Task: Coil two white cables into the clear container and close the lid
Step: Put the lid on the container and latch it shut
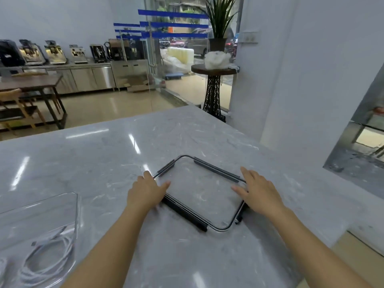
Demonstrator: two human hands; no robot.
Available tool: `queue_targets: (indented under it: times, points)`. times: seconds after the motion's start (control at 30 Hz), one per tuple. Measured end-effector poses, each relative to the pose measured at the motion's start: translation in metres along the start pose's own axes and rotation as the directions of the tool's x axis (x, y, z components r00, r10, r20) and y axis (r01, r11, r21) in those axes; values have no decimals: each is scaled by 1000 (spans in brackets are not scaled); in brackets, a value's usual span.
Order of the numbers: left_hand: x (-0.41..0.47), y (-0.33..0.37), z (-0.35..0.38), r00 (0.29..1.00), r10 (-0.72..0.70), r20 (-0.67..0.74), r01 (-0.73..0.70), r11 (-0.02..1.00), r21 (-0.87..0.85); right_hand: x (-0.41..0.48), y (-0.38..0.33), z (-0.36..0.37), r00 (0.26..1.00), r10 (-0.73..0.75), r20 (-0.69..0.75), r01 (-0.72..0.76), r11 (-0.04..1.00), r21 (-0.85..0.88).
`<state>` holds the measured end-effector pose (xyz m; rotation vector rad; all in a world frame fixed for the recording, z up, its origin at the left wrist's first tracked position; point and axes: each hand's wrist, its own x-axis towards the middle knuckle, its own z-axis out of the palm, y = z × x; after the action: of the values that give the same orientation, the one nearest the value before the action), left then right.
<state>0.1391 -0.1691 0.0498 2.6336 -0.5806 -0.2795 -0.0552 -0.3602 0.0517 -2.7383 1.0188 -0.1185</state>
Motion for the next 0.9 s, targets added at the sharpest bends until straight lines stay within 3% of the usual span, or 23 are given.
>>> queue_targets:
  times: [0.2, 0.37, 0.5, 0.63, 0.73, 0.8, 0.9]
  points:
    - [3, 0, 22, 995, -67, -69, 58, 990, -127, 8, 11, 12, 994, 88, 59, -102, 941, 322]
    - [9, -1, 20, 990, -138, 22, 137, 932, -336, 21, 10, 7, 979, 174, 107, -201, 737, 646]
    - [12, -2, 3, 983, -166, 82, 181, 782, -596, 29, 13, -4, 959, 190, 209, -281, 581, 764]
    - [6, 7, -32, 989, -138, 49, 125, 623, -773, 34, 6, -33, 983, 118, 139, -177, 425, 888]
    - [-2, 15, -66, 991, -132, 12, 73, 462, -884, 36, -5, -56, 996, 76, -44, 8, 425, 905]
    - [-11, 15, -90, 995, -62, 73, 87, 270, -959, 36, -11, -67, 988, 57, -144, 112, 382, 917]
    - [-22, 3, -118, 988, 107, 109, 123, -137, -983, 34, -19, -74, 979, 80, -188, 180, 102, 978]
